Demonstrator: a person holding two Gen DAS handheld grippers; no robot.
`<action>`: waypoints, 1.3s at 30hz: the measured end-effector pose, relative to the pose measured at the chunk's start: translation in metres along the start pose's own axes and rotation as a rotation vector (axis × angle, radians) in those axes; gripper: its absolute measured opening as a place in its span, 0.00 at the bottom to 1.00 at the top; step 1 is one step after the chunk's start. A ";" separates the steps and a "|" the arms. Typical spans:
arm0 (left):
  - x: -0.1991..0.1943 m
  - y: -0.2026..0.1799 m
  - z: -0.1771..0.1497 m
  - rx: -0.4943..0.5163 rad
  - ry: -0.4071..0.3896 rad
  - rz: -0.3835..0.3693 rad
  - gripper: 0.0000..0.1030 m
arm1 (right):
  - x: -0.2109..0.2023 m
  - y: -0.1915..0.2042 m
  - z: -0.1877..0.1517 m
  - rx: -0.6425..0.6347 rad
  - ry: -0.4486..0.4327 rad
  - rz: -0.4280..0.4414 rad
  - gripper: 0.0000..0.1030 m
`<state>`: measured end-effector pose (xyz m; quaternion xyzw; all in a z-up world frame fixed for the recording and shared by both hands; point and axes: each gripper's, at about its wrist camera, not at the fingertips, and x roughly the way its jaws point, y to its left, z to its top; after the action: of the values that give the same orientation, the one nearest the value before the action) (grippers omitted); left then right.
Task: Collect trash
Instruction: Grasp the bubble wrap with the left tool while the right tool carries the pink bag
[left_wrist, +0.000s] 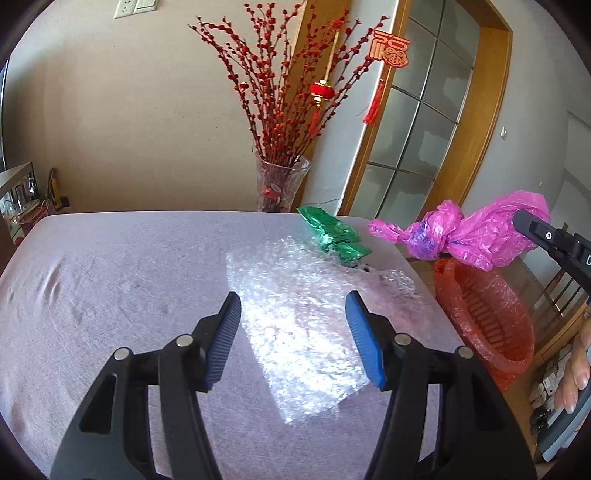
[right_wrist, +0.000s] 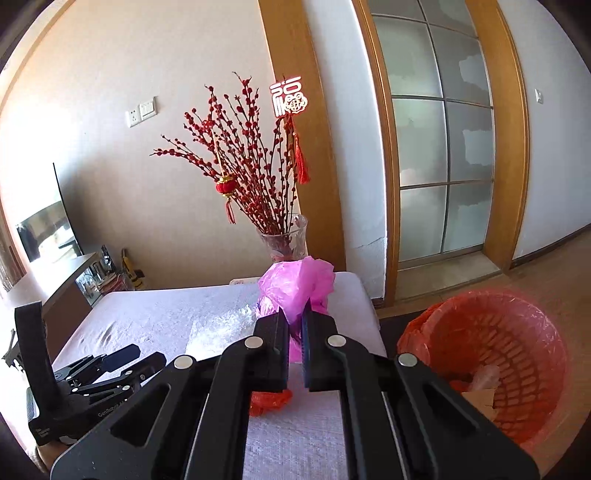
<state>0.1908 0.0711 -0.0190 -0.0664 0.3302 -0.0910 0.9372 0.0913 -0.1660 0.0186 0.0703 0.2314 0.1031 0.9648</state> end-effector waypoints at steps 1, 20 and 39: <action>0.003 -0.006 0.002 0.008 0.006 -0.007 0.57 | -0.002 -0.003 0.000 0.004 -0.003 -0.005 0.05; 0.051 -0.037 -0.023 0.062 0.171 0.019 0.14 | -0.029 -0.056 -0.031 0.109 0.016 -0.066 0.05; -0.012 -0.018 0.012 0.055 0.038 -0.033 0.05 | -0.055 -0.072 -0.034 0.141 -0.029 -0.091 0.05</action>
<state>0.1872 0.0565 0.0007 -0.0446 0.3443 -0.1168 0.9305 0.0400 -0.2455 -0.0012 0.1290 0.2273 0.0414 0.9644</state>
